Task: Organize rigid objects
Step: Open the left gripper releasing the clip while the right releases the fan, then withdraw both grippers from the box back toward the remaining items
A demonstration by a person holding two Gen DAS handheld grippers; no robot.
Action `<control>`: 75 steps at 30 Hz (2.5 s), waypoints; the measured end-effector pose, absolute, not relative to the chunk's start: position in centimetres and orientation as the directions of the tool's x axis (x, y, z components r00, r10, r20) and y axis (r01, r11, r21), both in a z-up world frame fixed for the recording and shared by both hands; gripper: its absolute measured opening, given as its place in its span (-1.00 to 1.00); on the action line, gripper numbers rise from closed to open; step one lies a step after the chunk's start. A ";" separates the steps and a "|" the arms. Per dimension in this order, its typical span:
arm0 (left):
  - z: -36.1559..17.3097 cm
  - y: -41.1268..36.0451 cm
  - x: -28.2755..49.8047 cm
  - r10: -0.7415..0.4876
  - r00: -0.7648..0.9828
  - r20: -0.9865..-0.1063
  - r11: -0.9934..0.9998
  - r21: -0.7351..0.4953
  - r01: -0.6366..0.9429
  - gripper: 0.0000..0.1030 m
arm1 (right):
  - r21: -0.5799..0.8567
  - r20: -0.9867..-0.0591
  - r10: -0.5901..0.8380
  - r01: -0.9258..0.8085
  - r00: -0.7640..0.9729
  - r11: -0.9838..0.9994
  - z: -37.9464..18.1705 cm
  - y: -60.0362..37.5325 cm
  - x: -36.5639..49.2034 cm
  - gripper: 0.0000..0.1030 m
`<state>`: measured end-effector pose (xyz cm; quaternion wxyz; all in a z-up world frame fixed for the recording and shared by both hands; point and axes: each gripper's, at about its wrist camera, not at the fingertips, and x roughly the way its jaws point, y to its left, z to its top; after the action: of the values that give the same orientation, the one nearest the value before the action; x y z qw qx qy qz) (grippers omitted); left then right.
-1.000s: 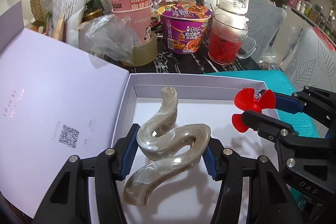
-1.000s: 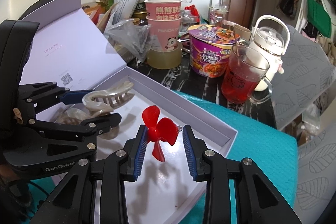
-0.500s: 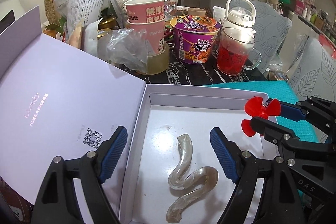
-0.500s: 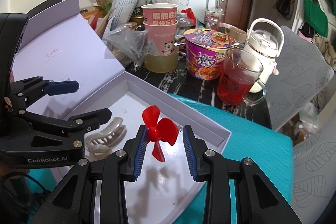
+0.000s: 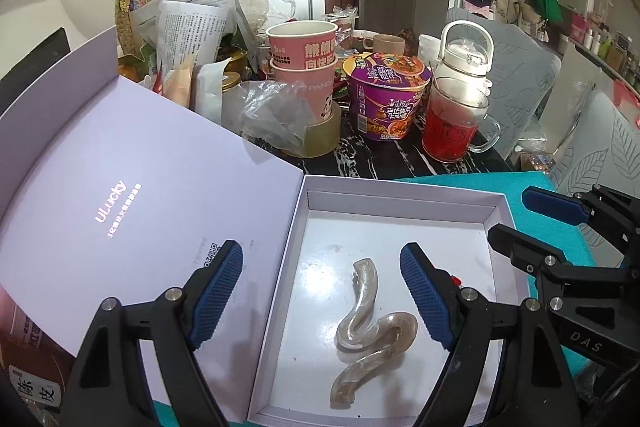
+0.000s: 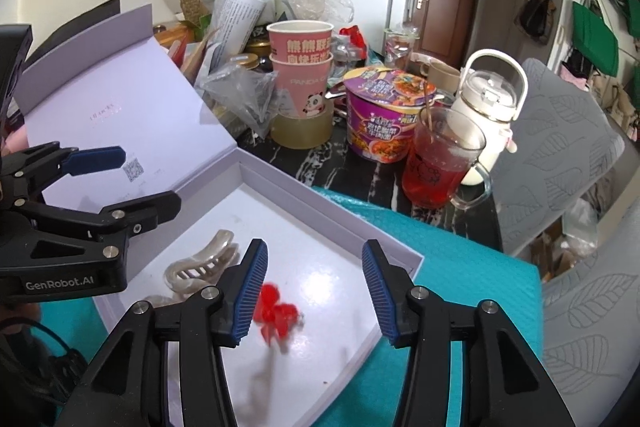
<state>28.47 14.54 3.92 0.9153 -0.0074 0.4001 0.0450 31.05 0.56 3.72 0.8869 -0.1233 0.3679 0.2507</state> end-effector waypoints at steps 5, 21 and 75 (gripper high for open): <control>6.1 14.0 26.5 0.058 0.707 -0.705 0.996 -0.004 -0.086 0.58 | -0.028 -0.700 0.386 -0.564 0.600 0.825 5.5 0.5 29.8 -0.05; 12.3 11.2 18.9 0.084 0.776 -0.625 0.996 0.032 -0.082 0.58 | -0.073 -0.612 0.393 -0.544 0.686 0.836 11.7 -1.9 22.0 -0.04; 6.4 2.3 1.5 -0.095 0.766 -0.636 0.993 -0.003 0.121 0.58 | -0.075 -0.625 0.256 -0.383 0.737 0.921 6.1 -11.0 2.8 -0.04</control>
<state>1.55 2.29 6.37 0.9395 0.0192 0.3373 -0.0575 2.83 -11.04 6.06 0.9267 -0.0996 0.3187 0.1724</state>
